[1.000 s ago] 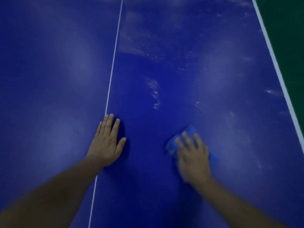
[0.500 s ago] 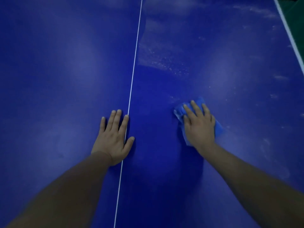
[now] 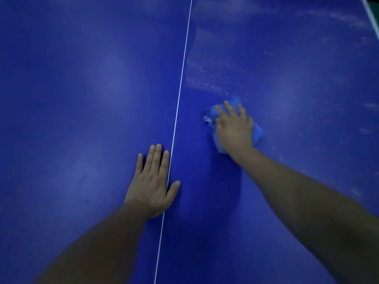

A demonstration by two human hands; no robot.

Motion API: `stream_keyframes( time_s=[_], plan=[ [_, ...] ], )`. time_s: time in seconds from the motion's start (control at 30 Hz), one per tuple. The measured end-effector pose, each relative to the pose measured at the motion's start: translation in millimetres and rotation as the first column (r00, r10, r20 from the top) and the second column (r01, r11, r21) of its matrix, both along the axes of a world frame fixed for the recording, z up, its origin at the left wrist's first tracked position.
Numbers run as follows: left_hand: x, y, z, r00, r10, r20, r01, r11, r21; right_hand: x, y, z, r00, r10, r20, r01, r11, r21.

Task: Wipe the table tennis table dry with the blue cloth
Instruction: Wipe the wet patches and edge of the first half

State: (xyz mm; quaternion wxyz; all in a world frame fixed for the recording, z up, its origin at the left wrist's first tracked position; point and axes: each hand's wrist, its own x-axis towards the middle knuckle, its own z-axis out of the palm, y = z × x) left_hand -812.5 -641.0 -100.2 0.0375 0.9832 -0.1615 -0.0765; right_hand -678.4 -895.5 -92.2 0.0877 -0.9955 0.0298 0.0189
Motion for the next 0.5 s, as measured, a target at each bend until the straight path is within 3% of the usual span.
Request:
stream_keyframes(
  time_s=[0.1, 0.17, 0.23, 0.3, 0.37, 0.5],
  plan=[
    [0, 1, 0, 1.000, 0.006, -0.004, -0.006, 1.000, 0.002, -41, -19, 2, 0.979, -0.201, 0.016, 0.201, 0.979, 0.024],
    [-1, 1, 0, 1.000, 0.005, -0.011, -0.005, 1.000, -0.003, -79, 15, 2, 0.989, -0.116, 0.089, 0.116, 0.993, 0.014],
    [-1, 1, -1, 1.000, -0.001, -0.005, 0.001, 1.000, -0.005, -92, 64, -3, 0.992, 0.083, 0.097, -0.088, 0.995, 0.043],
    [-1, 2, -2, 1.000, -0.001, -0.002, 0.001, 1.000, 0.009, -68, 103, -5, 0.977, 0.190, 0.102, -0.200, 0.974, 0.107],
    [0, 2, -2, 1.000, 0.001, 0.000, -0.001, 1.000, 0.016, -25, 118, -5, 0.976, 0.197, 0.089, -0.207, 0.970, 0.123],
    [2, 1, -2, 1.000, 0.000, 0.009, 0.000, 1.000, 0.016, 35, 53, -8, 0.999, 0.027, 0.036, -0.029, 0.999, 0.040]
  ],
)
